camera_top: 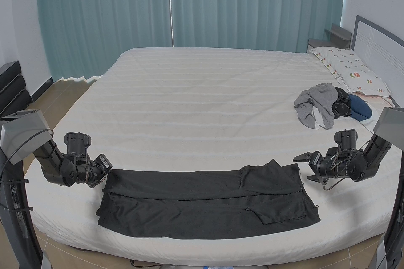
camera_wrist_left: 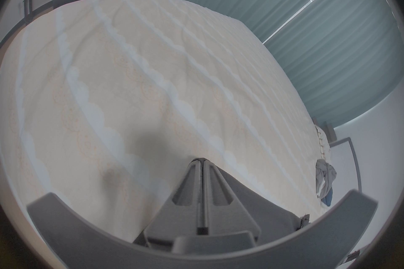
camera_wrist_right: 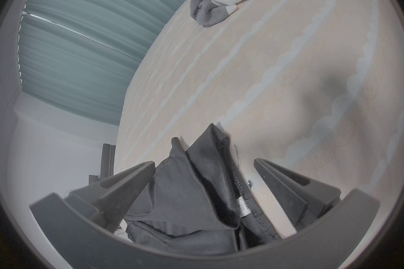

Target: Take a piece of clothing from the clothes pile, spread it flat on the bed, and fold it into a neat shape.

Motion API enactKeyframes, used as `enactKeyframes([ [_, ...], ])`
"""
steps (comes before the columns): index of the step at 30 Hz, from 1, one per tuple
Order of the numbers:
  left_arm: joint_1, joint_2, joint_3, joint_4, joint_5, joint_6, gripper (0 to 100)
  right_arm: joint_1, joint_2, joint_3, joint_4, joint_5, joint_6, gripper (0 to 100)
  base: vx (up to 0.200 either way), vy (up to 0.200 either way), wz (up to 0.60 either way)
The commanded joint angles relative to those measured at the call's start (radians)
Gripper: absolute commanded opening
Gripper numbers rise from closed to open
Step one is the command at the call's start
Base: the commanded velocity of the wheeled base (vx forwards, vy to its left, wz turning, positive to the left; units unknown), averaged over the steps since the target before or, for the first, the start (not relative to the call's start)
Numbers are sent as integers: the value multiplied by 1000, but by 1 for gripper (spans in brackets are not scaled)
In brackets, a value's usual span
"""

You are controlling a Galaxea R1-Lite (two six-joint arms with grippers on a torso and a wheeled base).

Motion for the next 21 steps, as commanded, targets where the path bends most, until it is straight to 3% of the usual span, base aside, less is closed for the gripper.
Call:
enactKeyframes([
  [1, 3, -6, 21, -21, 12, -19, 0, 5, 54, -41, -2, -31, 7, 100, 0, 0, 0],
  [7, 9, -7, 36, -44, 10, -22, 0, 6, 64, -68, -3, -31, 56, 100, 0, 0, 0],
  [21, 5, 0, 39, -49, 10, -25, 0, 6, 103, -96, -31, -36, 55, 100, 0, 0, 0],
])
